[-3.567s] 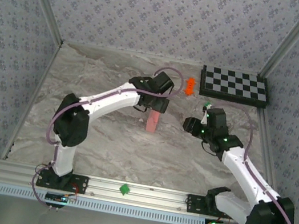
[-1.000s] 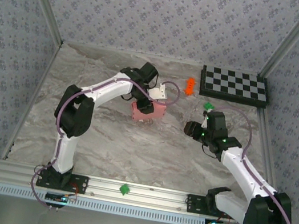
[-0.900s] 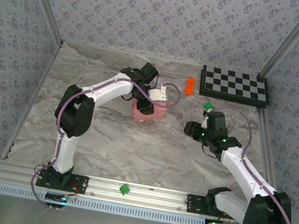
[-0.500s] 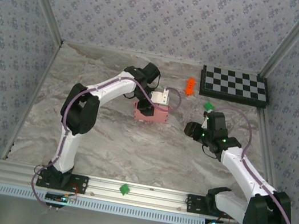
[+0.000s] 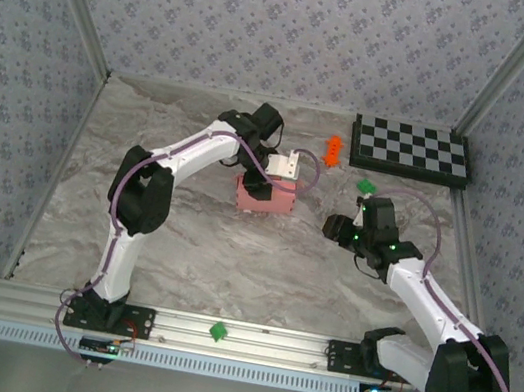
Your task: Fold the paper box
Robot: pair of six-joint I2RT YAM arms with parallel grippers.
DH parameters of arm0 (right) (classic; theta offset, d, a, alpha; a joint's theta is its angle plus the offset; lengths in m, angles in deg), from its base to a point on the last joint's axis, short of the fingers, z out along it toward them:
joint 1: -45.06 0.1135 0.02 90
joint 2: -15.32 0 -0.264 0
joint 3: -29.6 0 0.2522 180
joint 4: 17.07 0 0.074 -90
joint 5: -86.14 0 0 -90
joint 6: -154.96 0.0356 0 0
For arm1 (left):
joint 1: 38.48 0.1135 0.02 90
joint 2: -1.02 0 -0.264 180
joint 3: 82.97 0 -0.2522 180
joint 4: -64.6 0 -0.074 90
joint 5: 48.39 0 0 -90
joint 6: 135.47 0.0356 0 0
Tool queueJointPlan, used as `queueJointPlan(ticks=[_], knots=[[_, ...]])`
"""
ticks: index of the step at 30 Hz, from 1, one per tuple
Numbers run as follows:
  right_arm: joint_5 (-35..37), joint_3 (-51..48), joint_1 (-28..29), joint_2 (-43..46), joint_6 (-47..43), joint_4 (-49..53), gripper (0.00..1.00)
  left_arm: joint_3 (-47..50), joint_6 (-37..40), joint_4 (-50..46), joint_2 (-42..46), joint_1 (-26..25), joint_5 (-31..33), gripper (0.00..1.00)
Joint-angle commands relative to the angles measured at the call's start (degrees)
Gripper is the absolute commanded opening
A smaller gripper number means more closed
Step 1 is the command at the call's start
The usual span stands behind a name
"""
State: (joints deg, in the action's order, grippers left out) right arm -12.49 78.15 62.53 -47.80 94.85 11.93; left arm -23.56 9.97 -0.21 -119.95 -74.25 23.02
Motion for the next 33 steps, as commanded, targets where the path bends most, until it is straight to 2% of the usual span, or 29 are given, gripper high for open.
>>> queueJointPlan(ticks=[1,8,12,14,16,19,25,27,29,33], knots=[[-1.0,0.0,-0.7,0.4,-1.7,0.2,0.56,-0.1,0.3,-1.3,5.0,-1.0,-0.2,0.71],[-1.5,1.8,-1.3,-0.1,-4.8,1.4,0.59,2.5,-4.7,1.8,11.5,-2.6,3.1,0.74],[-1.9,4.0,-1.6,-1.2,-7.7,2.1,0.60,6.7,-11.8,9.3,17.1,-2.8,7.1,0.77],[-2.0,5.4,-1.6,-1.9,-9.6,2.7,0.60,9.6,-15.6,14.5,20.2,-2.8,10.5,0.81],[-2.1,7.1,-1.6,-2.8,-11.6,3.3,0.60,13.3,-21.6,20.4,23.6,-2.4,15.4,0.91],[-2.4,9.6,-1.6,-4.2,-14.7,4.1,0.60,17.7,-30.3,25.3,28.1,-0.5,18.6,0.99],[-4.3,14.8,-1.6,-6.7,-20.8,5.5,0.60,23.8,-44.0,24.9,35.2,4.3,17.1,0.98],[-6.0,17.1,-1.6,-7.9,-22.7,6.5,0.60,25.3,-48.6,23.4,36.9,5.7,16.0,0.94],[-7.3,19.5,-1.5,-9.6,-23.9,8.2,0.60,26.4,-54.9,21.4,38.5,7.8,15.7,0.86],[-10.4,24.2,-1.1,-13.2,-25.9,11.2,0.59,32.3,-66.6,20.3,43.0,11.4,14.9,0.85]])
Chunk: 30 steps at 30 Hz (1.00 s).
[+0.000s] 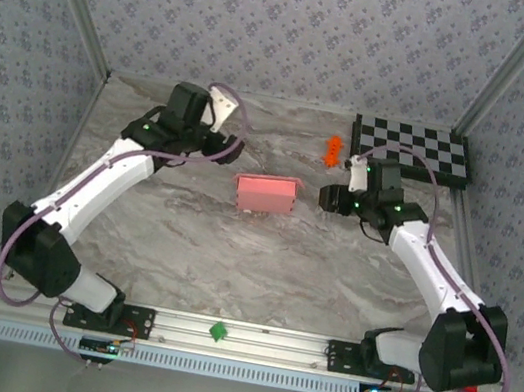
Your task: Fold the paper box
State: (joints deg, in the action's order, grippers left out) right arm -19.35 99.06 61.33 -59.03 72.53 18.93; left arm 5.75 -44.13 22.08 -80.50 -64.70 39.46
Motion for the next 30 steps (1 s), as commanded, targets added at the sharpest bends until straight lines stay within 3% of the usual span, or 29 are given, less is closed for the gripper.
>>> queueJointPlan(ticks=[1,7,17,22,30], knots=[[-4.0,4.1,0.3,-2.7,-3.8,4.7,0.59,4.3,-13.4,-2.0,4.5,2.2,-2.6,0.85],[-6.7,7.5,1.6,-6.9,-3.9,5.5,0.58,12.4,-17.5,-0.3,6.8,3.3,-9.4,0.83],[-8.0,10.6,3.6,-12.5,-3.0,3.9,0.55,14.5,-20.1,4.2,-1.1,3.4,-21.3,0.68],[-8.6,12.1,3.9,-15.7,-2.8,4.5,0.53,14.3,-20.6,6.1,-3.8,3.3,-22.0,0.64],[-9.5,15.9,3.8,-18.8,-3.2,4.7,0.49,12.8,-19.8,6.8,-7.3,3.3,-23.5,0.51]])
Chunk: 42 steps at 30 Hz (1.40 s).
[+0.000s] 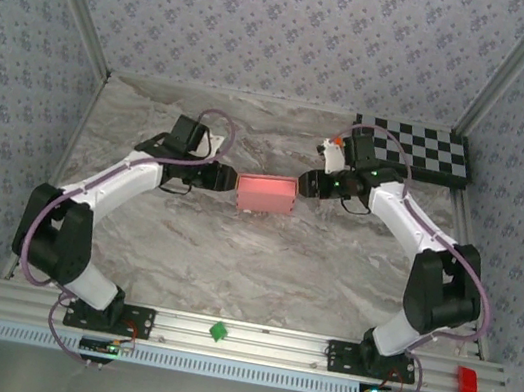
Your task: Fold the paper box
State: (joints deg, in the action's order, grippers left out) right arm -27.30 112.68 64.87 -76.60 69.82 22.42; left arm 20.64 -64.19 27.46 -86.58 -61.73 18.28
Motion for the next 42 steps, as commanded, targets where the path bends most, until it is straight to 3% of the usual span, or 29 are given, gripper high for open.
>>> queueJointPlan(ticks=[1,14,15,42], knots=[[-1.8,2.5,0.3,-1.5,-0.5,1.3,0.47,-2.3,0.3,1.5,-1.7,0.4,-2.8,0.50],[-1.5,2.8,0.5,-3.7,-0.5,2.0,0.44,-3.4,0.9,2.1,-3.0,0.4,-1.4,0.48],[-1.6,2.8,0.4,-3.7,-0.4,1.9,0.44,-3.4,0.9,2.3,-2.9,0.3,-1.4,0.45],[-2.6,1.9,0.5,-5.1,1.4,0.2,0.37,-3.3,-1.1,6.5,-5.6,0.3,-5.0,0.35]])
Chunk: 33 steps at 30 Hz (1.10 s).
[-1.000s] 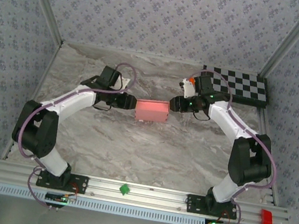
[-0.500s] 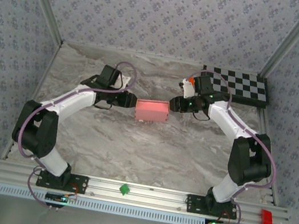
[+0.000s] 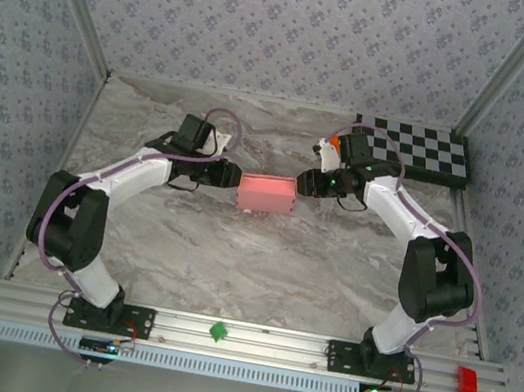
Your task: Fold the paper box
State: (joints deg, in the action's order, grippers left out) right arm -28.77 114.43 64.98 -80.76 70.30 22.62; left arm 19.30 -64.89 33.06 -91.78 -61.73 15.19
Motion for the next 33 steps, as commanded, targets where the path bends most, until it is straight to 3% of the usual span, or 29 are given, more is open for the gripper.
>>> queueJointPlan(ticks=[1,14,20,33], knots=[[-1.3,0.2,0.4,-1.0,1.0,0.0,0.36,-2.0,-0.4,0.9,-0.4,0.4,-2.0,0.35],[-2.0,1.1,0.8,-1.0,0.9,0.9,0.30,-2.0,-0.7,1.0,0.0,0.4,-2.0,0.32],[-2.1,1.7,1.1,-1.0,0.9,1.4,0.26,-2.3,-1.0,1.2,-0.1,0.4,-2.7,0.25],[-0.8,2.3,1.6,-0.9,0.6,2.3,0.25,-2.6,-1.7,1.0,0.1,0.3,-2.9,0.25]])
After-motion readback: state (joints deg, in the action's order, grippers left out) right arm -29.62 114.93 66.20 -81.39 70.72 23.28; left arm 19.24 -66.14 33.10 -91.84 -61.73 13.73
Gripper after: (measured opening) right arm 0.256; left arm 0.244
